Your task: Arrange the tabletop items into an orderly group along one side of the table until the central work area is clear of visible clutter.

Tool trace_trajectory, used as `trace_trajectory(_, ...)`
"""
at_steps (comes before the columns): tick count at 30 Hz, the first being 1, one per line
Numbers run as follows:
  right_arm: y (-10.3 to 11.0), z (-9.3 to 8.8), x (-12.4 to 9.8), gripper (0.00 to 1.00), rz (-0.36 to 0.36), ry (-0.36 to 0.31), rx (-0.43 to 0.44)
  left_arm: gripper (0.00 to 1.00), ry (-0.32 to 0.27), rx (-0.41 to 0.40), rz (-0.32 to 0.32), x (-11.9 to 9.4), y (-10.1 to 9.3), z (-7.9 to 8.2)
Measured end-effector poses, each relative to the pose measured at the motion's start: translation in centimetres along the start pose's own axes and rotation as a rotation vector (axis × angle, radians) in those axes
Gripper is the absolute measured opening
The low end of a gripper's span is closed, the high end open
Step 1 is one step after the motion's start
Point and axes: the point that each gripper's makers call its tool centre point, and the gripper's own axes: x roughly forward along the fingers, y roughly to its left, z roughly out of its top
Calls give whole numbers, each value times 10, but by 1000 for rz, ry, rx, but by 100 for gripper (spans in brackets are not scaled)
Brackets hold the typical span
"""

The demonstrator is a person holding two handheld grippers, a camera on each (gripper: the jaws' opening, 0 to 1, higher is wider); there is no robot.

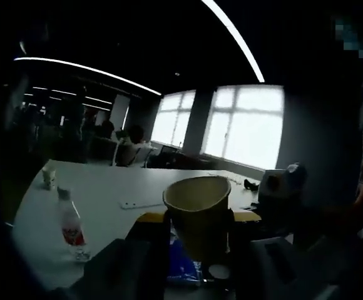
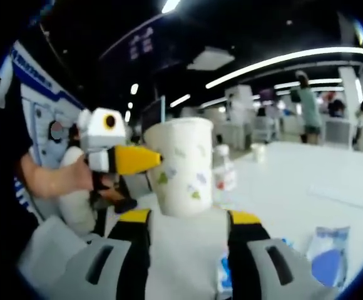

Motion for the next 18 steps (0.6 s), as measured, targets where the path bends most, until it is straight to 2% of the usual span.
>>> trace_trajectory(4,-6,-7,-3,63,-30,18,20,36,13,15,3,1,0,-1)
trace_trajectory(9,-14,-16,-9,74,-70,38,44,36,26,63,15,2,1,-2)
trace_trajectory(13,-25,-24,-15,89,-126,60,69,36,52,125,66,3,8,-5)
trace_trajectory(18,-36,-31,-26,99,-177,60,95,36,48,157,106,5,14,-5)
